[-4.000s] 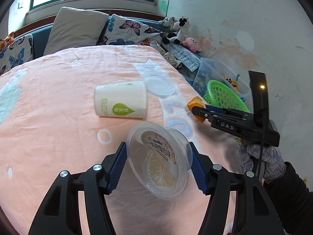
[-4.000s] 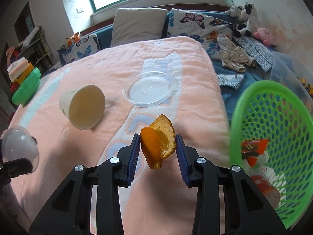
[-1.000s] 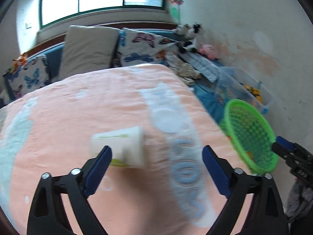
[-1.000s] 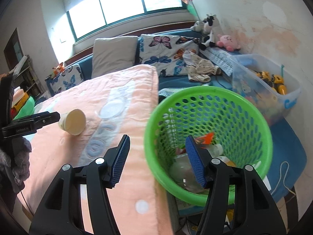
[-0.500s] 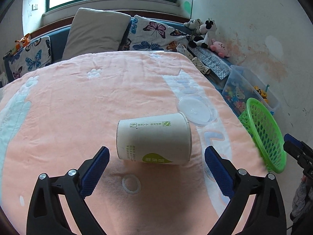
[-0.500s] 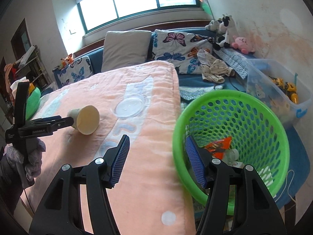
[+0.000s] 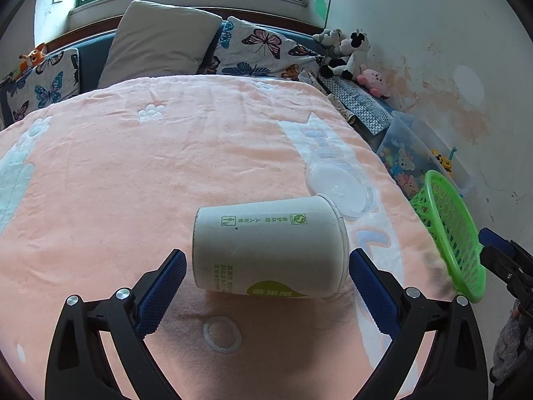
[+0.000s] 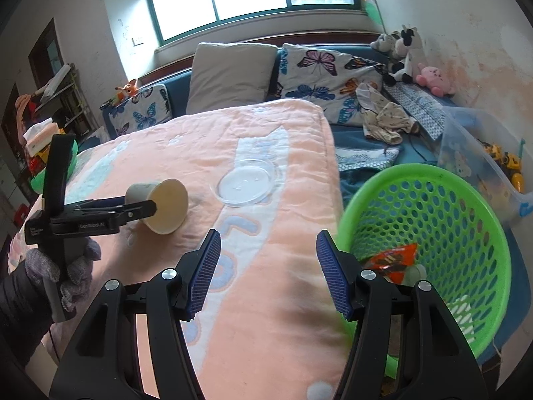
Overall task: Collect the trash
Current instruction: 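Grasp the white paper cup with the left tool, then grasp the clear round lid with the right tool while the left tool holds the white cup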
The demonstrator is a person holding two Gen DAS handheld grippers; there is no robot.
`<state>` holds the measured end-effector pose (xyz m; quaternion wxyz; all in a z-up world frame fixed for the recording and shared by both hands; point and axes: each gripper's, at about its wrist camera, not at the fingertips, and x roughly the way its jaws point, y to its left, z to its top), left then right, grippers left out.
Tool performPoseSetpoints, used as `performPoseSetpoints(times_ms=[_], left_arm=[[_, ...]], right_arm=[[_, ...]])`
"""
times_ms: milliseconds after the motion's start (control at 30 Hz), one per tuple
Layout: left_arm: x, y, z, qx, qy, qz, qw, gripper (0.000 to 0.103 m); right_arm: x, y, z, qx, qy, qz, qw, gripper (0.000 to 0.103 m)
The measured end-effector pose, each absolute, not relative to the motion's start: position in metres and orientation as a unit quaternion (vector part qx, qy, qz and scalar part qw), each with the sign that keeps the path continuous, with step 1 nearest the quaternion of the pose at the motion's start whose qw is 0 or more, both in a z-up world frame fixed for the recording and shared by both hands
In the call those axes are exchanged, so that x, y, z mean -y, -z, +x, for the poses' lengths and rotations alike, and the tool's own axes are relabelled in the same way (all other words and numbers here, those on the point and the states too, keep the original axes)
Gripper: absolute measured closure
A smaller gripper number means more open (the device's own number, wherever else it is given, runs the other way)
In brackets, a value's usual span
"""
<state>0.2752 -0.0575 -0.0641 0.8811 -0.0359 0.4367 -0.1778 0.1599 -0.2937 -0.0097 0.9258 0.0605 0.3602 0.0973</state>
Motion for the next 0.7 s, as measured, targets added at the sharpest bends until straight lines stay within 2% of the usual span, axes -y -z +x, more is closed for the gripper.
performPoseSetpoints(times_ms=[67,133,700], left_arm=[[0.057,0.065,0.275,-0.434,0.183,-0.041,0.881,0.010],[0.056,0.064,0.275,-0.431,0.190,-0.042,0.881,0.020],[0.014,0.028,0.261,-0.400,0.164,-0.061,0.900,0.021]], right_arm=[[0.289,0.011,0.166,-0.364,-0.102,0.057,0.924,0.042],[0.285,0.012,0.173,-0.368,-0.106,0.057,0.922,0.042],[0.240,0.044,0.243,-0.395,-0.137,0.024,0.908,0.015]])
